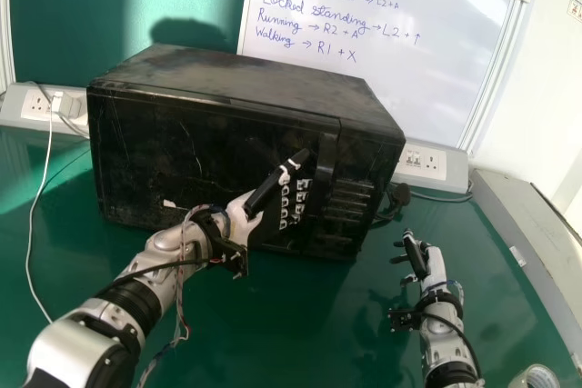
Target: Open the door of oven
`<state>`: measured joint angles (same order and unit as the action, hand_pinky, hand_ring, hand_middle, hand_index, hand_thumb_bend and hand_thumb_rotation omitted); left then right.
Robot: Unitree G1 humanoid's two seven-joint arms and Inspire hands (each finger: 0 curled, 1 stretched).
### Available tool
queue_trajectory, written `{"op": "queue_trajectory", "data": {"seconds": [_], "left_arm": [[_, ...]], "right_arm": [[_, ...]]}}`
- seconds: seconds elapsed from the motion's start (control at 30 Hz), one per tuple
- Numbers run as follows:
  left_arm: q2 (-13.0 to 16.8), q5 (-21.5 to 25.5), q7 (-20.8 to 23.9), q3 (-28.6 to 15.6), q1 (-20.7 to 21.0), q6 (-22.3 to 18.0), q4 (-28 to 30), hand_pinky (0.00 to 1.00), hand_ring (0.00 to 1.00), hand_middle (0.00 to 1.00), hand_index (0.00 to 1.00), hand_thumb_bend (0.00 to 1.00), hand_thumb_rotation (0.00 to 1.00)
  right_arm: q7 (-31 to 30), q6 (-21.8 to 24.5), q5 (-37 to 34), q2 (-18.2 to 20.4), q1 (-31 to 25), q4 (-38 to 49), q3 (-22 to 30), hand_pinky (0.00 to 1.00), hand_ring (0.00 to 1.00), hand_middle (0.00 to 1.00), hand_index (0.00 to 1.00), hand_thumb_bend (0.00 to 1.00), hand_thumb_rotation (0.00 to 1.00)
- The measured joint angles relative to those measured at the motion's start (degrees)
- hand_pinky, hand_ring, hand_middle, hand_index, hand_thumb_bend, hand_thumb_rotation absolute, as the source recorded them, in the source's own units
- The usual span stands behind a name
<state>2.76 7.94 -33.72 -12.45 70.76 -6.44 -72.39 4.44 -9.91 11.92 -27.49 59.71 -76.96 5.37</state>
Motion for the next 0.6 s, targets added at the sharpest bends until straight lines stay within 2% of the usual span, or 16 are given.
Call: {"op": "queue_trajectory", "data": {"seconds": [0.2, 0.43, 0.6], "left_arm": [[0.0, 0.7, -1.7, -0.6, 0.0, 0.0, -0.2, 0.87, 0.89, 0.91, 0.92, 1.00, 0.90], [-0.1, 1.7, -3.7, -0.8, 0.0, 0.0, -0.3, 0.76, 0.86, 0.91, 0.92, 1.00, 0.91], [0.0, 1.8, -5.5, -0.8, 0.0, 0.0, -0.3, 0.74, 0.84, 0.92, 0.94, 1.00, 0.90]], "right_arm": [[0.0, 0.0, 0.0, 0.0, 0.0, 0.0, 0.0, 0.16, 0.23, 0.36, 0.57, 0.60, 0.44], [0.0, 0.0, -0.1, 0.0, 0.0, 0.0, 0.3, 0.16, 0.23, 0.36, 0.57, 0.61, 0.42], [-0.1, 0.0, -0.3, 0.1, 0.0, 0.0, 0.7, 0.16, 0.23, 0.35, 0.57, 0.59, 0.40]]}}
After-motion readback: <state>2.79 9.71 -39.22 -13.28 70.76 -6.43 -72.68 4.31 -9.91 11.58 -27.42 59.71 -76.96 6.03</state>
